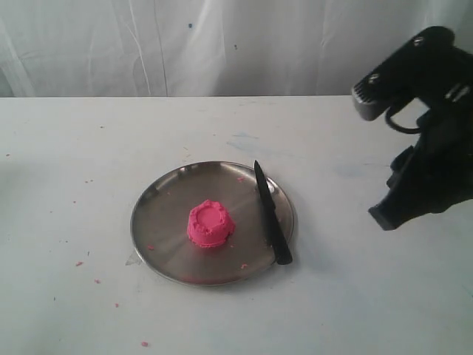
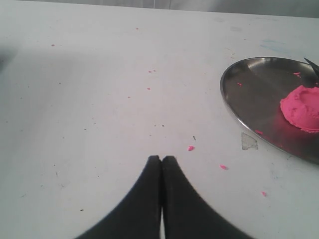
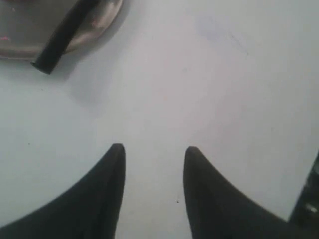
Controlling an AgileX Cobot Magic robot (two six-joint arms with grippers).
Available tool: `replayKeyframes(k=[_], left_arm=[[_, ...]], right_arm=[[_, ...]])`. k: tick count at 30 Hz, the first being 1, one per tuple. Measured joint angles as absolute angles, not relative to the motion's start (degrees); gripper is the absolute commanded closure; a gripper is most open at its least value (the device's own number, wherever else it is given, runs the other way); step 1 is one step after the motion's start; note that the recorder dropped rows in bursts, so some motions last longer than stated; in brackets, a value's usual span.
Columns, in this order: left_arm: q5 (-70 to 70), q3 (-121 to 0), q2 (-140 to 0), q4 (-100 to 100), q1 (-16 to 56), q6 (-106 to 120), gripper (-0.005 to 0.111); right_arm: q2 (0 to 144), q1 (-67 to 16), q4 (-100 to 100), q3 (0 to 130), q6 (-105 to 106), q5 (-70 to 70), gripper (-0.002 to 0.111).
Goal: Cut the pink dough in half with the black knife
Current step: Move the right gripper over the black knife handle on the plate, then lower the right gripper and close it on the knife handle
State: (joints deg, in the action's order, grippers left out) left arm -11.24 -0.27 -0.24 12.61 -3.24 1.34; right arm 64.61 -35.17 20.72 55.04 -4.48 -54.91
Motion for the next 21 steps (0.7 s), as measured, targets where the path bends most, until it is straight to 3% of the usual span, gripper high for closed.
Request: replayKeyframes(k=[4, 8, 11, 21], left_arm=[[-11.24, -0.27, -0.24, 12.61, -3.24, 1.34, 0.107], [-11.24, -0.27, -0.24, 12.61, -3.24, 1.34, 0.107], [-11.24, -0.27, -0.24, 12.61, -3.24, 1.34, 0.107], [-11.24, -0.27, -0.24, 12.61, -3.24, 1.34, 0.107]], right_arm=[[73.41, -44.7, 29.96, 59.77, -15.47, -60.32, 0.07], [84.93, -50.7, 34.17, 65.09, -23.05, -59.98, 0.06], [93.34, -51.35, 36.63, 69.29, -26.86, -59.2, 0.053], [110.68, -51.35, 37.45, 78.23, -28.26, -57.37, 0.052]])
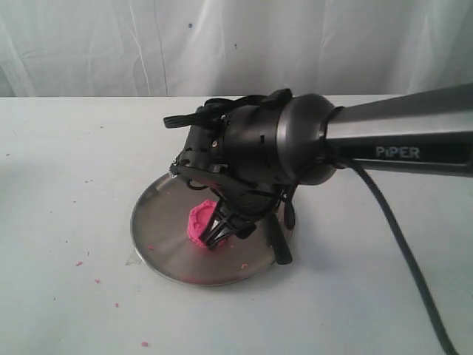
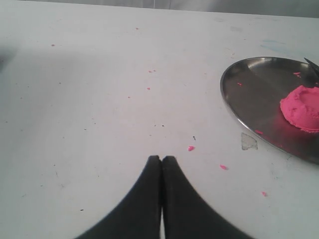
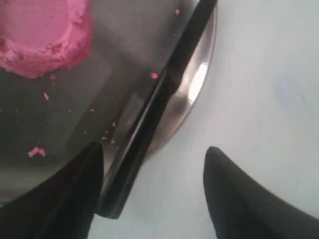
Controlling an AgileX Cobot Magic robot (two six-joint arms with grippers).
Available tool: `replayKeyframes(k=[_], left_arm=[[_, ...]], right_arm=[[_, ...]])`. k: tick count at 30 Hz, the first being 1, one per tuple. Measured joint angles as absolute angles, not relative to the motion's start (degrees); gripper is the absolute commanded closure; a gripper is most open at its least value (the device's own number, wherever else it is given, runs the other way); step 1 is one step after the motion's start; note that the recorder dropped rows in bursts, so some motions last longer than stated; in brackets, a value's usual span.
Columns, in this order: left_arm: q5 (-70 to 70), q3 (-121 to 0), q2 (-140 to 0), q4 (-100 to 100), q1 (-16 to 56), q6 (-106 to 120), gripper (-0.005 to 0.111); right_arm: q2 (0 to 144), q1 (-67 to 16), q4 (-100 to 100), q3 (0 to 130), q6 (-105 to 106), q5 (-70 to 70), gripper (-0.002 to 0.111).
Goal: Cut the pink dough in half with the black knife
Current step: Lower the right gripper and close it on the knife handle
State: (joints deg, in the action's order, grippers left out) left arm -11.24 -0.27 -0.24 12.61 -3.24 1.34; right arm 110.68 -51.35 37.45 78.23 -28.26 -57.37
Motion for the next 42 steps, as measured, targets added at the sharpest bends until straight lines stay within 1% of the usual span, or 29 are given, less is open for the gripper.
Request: replayKeyframes(k=[12, 31, 32, 33, 37, 42], left_arm=[[-11.24, -0.27, -0.24, 12.61, -3.24, 1.34, 0.107], [-11.24, -0.27, -0.24, 12.61, -3.24, 1.34, 0.107], [-11.24, -0.27, -0.24, 12.61, -3.24, 1.34, 0.107], [-11.24, -0.27, -0.24, 12.61, -3.24, 1.34, 0.107], [-11.24, -0.27, -0.24, 12.61, -3.24, 1.34, 0.107], [-11.24, -0.27, -0.24, 12.61, -3.24, 1.34, 0.107]], right_arm=[[115.63, -48.16, 35.72, 78.69, -30.71, -55.01, 0.053], [119.79, -46.14, 34.86, 78.69, -30.82, -51.82, 0.053], [119.79, -46.1, 34.86, 78.69, -30.82, -51.68, 0.055], [119.79, -45.99, 34.86, 78.69, -30.82, -51.56, 0.06], [120.05, -45.36, 34.86, 78.69, -31.31, -51.17, 0.071], [120.3, -44.99, 34.86, 78.69, -31.88, -51.04, 0.076]])
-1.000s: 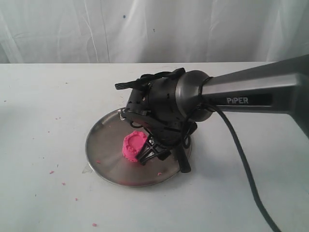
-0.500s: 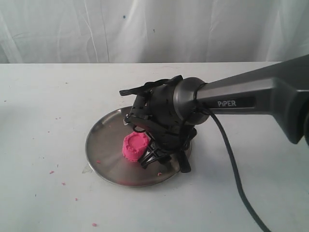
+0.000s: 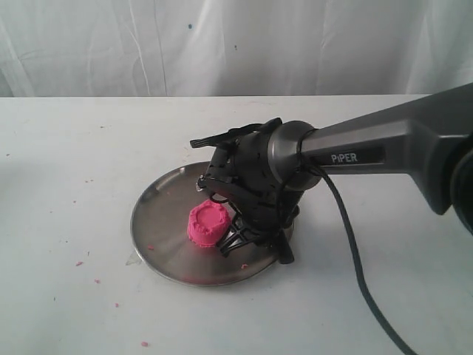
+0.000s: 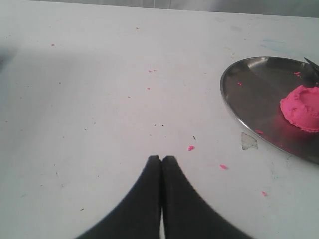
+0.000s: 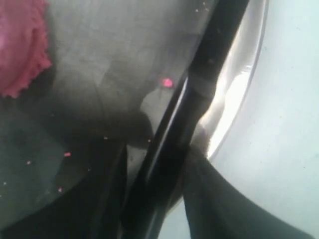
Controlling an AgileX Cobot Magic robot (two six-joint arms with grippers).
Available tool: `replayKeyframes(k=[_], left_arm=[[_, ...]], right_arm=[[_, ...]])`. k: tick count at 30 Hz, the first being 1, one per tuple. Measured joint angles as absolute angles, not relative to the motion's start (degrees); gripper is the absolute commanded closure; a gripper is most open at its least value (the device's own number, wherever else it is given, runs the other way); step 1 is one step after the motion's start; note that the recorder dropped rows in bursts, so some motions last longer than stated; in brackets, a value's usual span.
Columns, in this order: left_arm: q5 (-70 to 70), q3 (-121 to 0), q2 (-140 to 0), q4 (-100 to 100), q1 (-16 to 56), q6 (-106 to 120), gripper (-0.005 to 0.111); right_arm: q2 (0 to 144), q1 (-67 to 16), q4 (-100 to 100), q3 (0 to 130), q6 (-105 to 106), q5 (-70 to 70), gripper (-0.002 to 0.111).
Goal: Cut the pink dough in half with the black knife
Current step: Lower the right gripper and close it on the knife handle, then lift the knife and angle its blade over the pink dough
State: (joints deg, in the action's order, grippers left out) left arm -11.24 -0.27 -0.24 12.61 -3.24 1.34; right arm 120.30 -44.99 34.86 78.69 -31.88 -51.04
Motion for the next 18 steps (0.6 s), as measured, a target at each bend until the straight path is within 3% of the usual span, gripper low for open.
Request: replayKeyframes(k=[5, 11, 18], left_arm=[[-11.24, -0.27, -0.24, 12.61, -3.24, 1.34, 0.107], [-11.33, -0.27, -0.24, 12.61, -3.24, 1.34, 0.107], [-11.33, -0.27, -0.24, 12.61, -3.24, 1.34, 0.107]], right_arm=[[120.3, -44.99, 34.86, 78.69, -34.12, -51.04, 0.076], [120.4, -44.99, 34.86, 80.94, -34.42, -52.27, 0.094], [120.4, -44.26, 34.61, 82.26, -34.42, -53.38, 0.095]])
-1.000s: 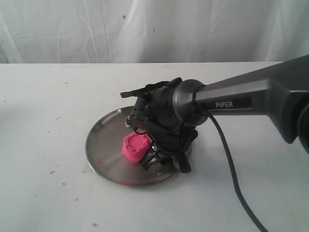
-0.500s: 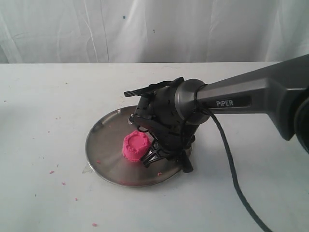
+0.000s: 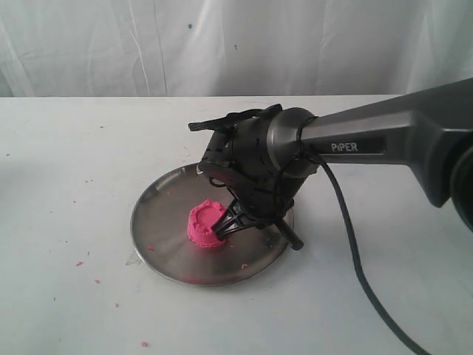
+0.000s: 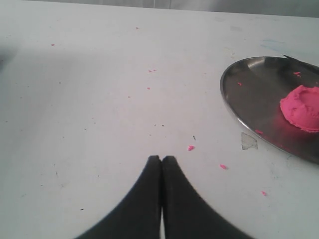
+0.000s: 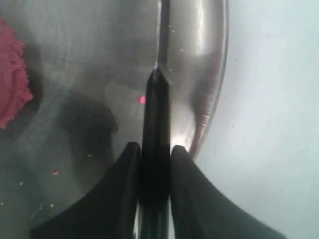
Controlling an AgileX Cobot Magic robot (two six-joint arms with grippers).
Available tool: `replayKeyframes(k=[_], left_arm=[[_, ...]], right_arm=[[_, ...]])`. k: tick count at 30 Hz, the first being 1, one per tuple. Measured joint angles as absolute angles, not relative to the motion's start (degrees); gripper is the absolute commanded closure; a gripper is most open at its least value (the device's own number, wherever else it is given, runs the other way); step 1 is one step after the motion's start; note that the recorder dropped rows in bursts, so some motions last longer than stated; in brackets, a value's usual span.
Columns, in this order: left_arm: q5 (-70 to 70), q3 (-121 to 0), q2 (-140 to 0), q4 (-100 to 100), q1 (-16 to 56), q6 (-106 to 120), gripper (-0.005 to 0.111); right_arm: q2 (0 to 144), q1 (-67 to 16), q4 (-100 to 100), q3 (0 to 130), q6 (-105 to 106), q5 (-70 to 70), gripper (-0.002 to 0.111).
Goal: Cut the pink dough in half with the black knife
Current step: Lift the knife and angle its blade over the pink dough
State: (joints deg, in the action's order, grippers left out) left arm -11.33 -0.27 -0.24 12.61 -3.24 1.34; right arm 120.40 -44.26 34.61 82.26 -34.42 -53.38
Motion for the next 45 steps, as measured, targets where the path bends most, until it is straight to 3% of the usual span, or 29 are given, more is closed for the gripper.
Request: replayKeyframes(k=[3, 7, 31, 45], left_arm=[[-11.33, -0.27, -0.24, 12.61, -3.24, 1.34, 0.107], [-11.33, -0.27, -0.24, 12.61, -3.24, 1.34, 0.107], [-11.33, -0.27, -0.24, 12.61, -3.24, 1.34, 0.107], [-11.33, -0.27, -0.24, 12.61, -3.24, 1.34, 0.107]], right_arm=[[120.4, -44.06, 34.1, 82.26, -34.42, -53.51, 0.096], [119.31, -43.12, 32.99, 82.26, -34.42, -53.55, 0.108], [96.52, -41.26, 8.72, 78.02, -6.22, -60.94, 0.108], [94.24, -41.26, -13.55, 74.6, 8.62, -59.44, 0.108]])
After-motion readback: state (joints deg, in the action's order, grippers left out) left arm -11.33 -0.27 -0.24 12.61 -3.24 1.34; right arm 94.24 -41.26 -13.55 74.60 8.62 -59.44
